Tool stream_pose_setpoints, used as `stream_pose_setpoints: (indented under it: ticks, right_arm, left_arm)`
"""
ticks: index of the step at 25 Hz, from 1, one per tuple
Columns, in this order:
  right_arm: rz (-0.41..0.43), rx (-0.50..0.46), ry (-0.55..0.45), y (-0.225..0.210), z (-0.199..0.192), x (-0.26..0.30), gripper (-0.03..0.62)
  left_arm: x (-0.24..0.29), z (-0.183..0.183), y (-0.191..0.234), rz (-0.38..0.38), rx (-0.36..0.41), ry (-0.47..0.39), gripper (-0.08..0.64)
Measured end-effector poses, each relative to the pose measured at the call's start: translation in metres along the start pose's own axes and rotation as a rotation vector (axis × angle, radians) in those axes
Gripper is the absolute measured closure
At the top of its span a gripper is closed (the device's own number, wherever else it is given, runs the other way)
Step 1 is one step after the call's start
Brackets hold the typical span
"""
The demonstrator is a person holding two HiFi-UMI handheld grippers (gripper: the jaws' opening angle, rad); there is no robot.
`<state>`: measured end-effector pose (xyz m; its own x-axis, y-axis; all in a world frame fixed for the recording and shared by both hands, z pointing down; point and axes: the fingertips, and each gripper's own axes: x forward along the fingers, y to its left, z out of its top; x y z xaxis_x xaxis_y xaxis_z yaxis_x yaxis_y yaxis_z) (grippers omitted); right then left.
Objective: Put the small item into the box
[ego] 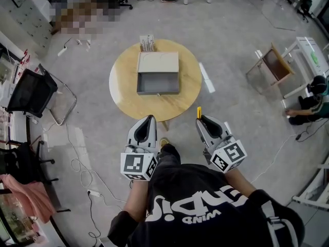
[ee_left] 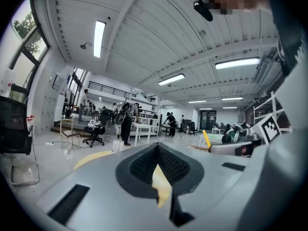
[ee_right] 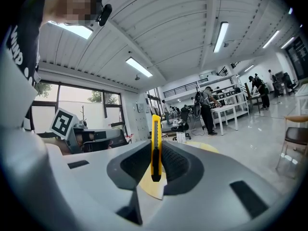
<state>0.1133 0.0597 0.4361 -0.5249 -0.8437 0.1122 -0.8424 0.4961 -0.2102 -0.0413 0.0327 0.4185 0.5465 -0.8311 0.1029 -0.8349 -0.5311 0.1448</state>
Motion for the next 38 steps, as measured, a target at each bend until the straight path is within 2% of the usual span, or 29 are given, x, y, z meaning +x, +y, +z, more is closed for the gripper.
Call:
stream_pose_setpoints:
  ticks: [17,28,38]
  right_arm:
    - [-0.027,-0.012,-0.018,-0.024,0.034,0.145,0.535]
    - [-0.027,-0.024,-0.015,-0.039,0.049,0.177,0.535]
    - [0.039,-0.085,0.016,-0.061,0.054,0.208,0.535]
  left_arm:
    - [0.097,0.033,0.097,-0.098,-0.005,0.005,0.551]
    - [0.13,0.041,0.113,-0.126,-0.023,0.007,0.551]
    - [0.149,0.042,0.113,-0.109,-0.032,0.0,0.551]
